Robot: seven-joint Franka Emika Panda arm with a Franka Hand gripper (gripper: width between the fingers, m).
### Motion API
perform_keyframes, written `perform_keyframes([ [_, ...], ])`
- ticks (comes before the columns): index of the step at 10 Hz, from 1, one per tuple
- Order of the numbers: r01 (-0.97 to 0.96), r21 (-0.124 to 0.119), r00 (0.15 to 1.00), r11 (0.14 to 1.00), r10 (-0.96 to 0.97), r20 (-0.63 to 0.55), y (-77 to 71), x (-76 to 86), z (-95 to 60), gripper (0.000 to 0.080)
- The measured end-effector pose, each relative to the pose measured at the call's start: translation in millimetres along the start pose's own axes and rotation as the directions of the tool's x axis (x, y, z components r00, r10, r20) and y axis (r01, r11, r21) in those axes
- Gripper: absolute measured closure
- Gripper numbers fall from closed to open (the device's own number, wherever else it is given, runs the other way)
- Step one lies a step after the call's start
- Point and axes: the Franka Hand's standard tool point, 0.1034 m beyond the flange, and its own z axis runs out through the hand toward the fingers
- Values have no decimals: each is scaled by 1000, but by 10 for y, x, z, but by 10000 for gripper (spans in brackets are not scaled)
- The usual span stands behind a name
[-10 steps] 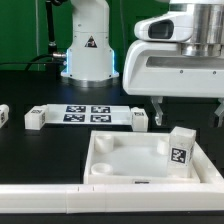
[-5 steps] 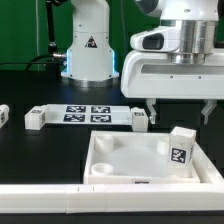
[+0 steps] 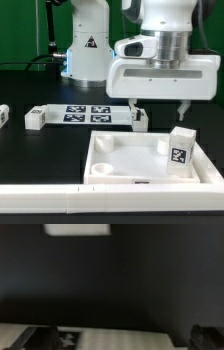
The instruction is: Assemble square table
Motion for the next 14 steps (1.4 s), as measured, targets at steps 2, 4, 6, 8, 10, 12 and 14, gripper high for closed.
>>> perform_keyframes([
  [2,5,-4,1000,1000,-5,23,38,-24,0,151],
  [4,6,-6,999,1000,-5,38,44,-39,7,151],
  [6,-35,-33,969,999,42,242,239,-196,13,151],
  [8,-66,-43,925,997,77,373,395,-352,23,151],
  [10,-82,-51,867,995,96,489,413,-366,29,151],
  [12,-96,-49,816,994,107,569,404,-355,30,151],
  [14,-209,78,808,975,127,575,284,-215,-23,151],
])
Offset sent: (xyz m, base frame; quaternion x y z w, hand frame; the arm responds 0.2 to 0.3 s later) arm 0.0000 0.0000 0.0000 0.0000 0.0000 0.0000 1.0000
